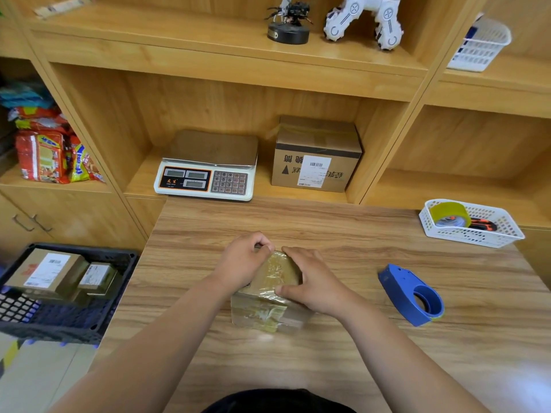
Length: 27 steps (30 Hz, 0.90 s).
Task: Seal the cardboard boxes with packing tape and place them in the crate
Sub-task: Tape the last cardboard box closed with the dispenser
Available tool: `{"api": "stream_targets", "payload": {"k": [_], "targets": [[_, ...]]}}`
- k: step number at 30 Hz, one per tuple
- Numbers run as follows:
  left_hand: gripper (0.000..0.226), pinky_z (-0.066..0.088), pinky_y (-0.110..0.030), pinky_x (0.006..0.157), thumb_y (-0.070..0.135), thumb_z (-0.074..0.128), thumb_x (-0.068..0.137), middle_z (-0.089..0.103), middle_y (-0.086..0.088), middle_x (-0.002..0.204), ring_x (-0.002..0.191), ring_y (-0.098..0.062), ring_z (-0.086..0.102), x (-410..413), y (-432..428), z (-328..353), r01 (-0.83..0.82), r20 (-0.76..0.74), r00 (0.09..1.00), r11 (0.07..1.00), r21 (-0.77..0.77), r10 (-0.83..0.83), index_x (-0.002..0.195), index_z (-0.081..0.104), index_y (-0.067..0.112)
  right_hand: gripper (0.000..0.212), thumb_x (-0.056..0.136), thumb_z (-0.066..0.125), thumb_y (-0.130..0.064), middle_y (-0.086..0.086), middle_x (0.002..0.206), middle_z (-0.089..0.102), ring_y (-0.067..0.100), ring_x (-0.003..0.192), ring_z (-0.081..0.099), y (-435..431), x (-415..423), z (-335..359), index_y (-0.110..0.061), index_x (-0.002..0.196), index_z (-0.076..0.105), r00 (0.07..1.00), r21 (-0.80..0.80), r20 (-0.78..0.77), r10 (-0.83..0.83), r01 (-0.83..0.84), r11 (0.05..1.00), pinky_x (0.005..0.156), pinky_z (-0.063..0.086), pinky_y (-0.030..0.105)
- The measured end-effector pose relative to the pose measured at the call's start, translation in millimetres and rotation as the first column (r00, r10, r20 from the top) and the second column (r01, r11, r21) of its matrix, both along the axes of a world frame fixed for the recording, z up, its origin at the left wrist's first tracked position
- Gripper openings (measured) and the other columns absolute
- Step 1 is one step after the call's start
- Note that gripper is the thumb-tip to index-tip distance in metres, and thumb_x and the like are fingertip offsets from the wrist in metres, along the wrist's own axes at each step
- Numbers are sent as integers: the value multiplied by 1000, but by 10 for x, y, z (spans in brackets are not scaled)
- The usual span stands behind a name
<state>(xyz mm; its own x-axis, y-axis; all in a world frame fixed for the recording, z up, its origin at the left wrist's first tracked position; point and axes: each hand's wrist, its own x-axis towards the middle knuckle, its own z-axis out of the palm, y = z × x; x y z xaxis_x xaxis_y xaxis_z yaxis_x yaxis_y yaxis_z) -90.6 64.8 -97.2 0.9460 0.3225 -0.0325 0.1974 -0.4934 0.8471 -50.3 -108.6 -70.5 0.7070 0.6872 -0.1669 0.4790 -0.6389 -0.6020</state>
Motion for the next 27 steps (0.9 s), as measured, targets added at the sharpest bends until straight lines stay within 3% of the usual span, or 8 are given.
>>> {"api": "stream_targets", "payload": {"k": [6,10,13,16,18,20,24,27], "targets": [[13,37,-21,43,29,59,89,63,8,63,40,-4,46,-33,-19,52,-29,-11,1000,998,-63,28,76,62,28,70,77,74,-40,1,143,42,11,141,18,-31,77,-39,-33,140,43,999,49,12,-38,38,998,113,-12,36],[12,32,-20,37,30,59,90,53,8,44,34,-12,40,-57,-16,66,-35,-36,999,990,-138,30,80,62,25,33,88,66,-26,-4,124,64,0,118,50,21,146,-56,-30,120,64,991,186,-33,-127,131,974,115,-13,36],[12,30,-19,37,32,60,89,53,11,43,34,-11,40,-63,-21,74,-43,-43,998,987,-152,37,79,62,26,20,92,61,-20,-8,106,71,-1,96,60,74,154,-66,-25,107,72,981,242,-45,-186,192,951,115,-5,31],[10,31,-19,36,33,62,87,56,12,47,35,-11,40,-80,-21,80,-61,-51,997,980,-190,52,79,62,27,19,94,58,-19,-11,104,69,4,98,60,75,111,-118,-21,107,71,950,298,-81,-303,313,902,106,32,24],[11,32,-19,36,37,66,84,59,11,53,35,-10,43,-109,-18,79,-101,-75,993,974,-204,88,81,62,28,27,93,58,-24,-9,112,63,7,106,57,50,69,-142,-19,118,64,902,327,-107,-417,429,842,95,41,23],[26,37,-19,44,51,66,78,62,12,69,45,-8,53,-148,-24,101,-178,-118,980,972,-154,161,89,60,28,31,92,59,-29,-9,114,59,6,106,55,27,30,-160,-18,121,61,872,308,-161,-463,490,816,90,41,21],[65,38,-30,69,70,46,76,59,4,107,96,-20,57,-192,-81,107,-202,-242,931,937,285,275,118,52,21,9,92,57,-24,-14,86,64,-12,73,56,20,-89,-177,-26,85,63,827,331,-339,-448,551,766,61,39,4],[66,41,-31,71,69,44,80,62,0,98,93,-23,58,-167,-144,148,-148,-294,932,962,229,213,121,50,18,18,93,54,-14,-9,77,63,1,70,56,24,-113,-159,-17,76,60,809,374,-337,-481,584,720,66,43,17]]}}
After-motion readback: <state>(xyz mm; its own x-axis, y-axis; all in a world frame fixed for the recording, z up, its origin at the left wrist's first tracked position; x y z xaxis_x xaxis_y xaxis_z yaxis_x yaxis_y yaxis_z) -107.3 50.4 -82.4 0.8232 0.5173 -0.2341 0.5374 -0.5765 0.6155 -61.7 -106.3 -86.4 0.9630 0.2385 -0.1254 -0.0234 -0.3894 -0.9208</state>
